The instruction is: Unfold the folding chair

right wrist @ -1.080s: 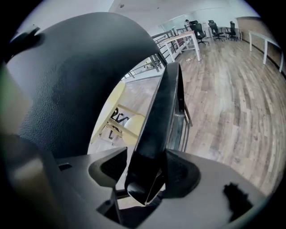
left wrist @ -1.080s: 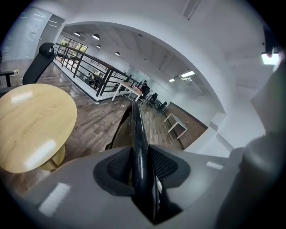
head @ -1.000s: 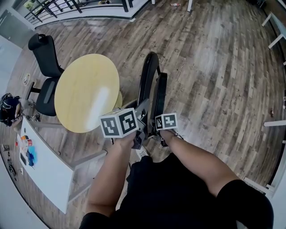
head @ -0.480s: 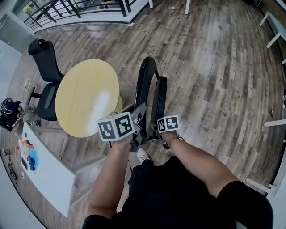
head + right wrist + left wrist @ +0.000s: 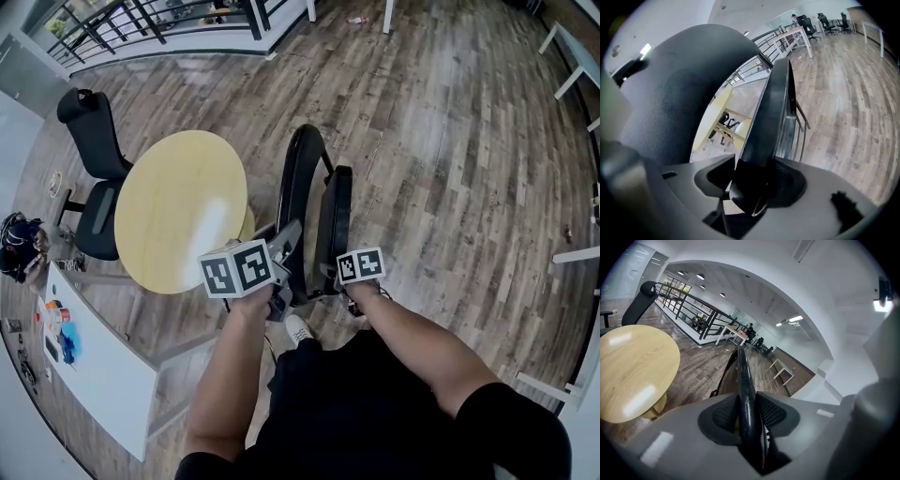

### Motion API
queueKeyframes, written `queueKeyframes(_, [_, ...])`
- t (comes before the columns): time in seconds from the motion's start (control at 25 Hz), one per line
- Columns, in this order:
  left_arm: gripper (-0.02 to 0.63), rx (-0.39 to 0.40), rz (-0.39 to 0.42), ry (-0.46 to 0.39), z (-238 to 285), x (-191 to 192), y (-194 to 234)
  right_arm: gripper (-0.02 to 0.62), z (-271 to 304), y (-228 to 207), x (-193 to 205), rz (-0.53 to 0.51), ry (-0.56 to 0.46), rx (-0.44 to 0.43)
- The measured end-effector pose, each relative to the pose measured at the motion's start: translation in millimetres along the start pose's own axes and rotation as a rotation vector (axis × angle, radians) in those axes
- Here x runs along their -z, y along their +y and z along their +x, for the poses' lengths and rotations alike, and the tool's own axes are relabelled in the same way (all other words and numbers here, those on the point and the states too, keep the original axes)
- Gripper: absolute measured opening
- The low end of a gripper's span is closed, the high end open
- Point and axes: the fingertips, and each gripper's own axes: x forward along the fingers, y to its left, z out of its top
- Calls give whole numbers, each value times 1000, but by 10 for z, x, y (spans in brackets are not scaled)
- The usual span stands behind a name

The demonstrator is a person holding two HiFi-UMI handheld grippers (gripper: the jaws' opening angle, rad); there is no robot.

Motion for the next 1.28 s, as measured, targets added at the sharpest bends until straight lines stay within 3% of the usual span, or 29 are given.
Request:
queueKeyframes(0.72, [120,-41,-26,-18,-43,12,287,212,-242,-504,165,56,-10,-37])
queueKeyframes(0.96, [121,-127,70,-8,-72,-1,402,212,-244,-530,171,67,-24,-50])
queueKeyframes(1.28, [121,-174,51,1,-53,30,568,212,-365,-852,260,132,-15,-33])
